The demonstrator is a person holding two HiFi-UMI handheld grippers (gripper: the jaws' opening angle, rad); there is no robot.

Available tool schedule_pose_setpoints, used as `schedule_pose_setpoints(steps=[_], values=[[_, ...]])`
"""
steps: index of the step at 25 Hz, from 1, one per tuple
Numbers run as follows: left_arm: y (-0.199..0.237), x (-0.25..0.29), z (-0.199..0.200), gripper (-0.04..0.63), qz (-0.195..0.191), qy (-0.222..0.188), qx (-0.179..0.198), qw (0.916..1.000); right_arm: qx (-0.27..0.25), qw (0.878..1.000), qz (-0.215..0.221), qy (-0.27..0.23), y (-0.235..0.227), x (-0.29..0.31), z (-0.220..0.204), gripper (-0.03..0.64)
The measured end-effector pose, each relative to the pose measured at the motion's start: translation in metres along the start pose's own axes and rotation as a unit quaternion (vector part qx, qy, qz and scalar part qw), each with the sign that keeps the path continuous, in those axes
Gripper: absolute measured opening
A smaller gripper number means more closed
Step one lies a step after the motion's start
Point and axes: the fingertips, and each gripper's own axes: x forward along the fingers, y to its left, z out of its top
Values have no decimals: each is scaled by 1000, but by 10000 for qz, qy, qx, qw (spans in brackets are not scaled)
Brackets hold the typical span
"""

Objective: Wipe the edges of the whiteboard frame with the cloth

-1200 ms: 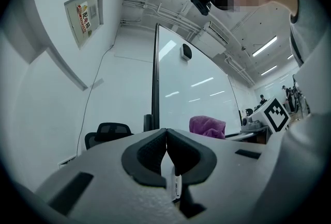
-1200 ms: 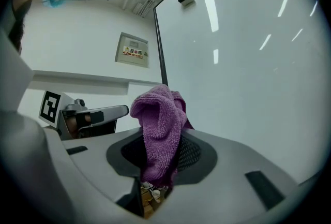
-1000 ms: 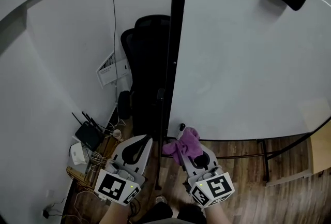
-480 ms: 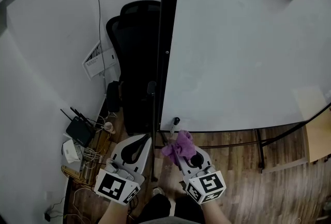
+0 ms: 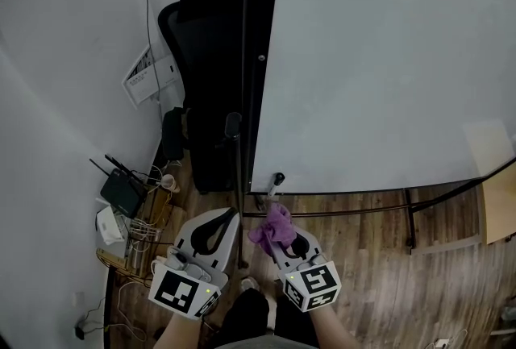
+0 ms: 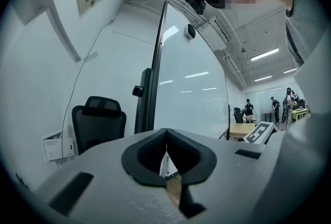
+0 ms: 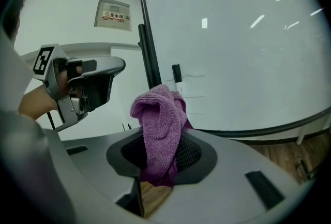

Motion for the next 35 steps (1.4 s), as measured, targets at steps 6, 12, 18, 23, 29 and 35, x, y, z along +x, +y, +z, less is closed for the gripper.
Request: schedule_pose_setpoints(steps=[6, 12, 18, 23, 29, 35], values=[[1, -2, -17, 15, -12, 133, -98, 9999, -6, 9994, 74, 344, 2, 18, -28, 109], [7, 1, -26, 16, 29, 232, -160, 9996, 199, 9982, 69, 568, -5, 45, -43, 109], [18, -2, -35, 15, 96, 313, -212, 9992, -24, 9976, 32, 686, -4, 74, -46, 109], [30, -6, -40, 15, 179, 360, -242, 9989, -154, 9970, 9, 752, -3, 99, -47, 109], [45, -17, -46, 16, 364, 445, -265, 9980, -104, 9965, -229, 798, -11, 119, -47, 106], [54, -20, -50, 15, 445, 493, -270, 9974, 28, 9967, -305, 746, -20, 123, -46, 103]])
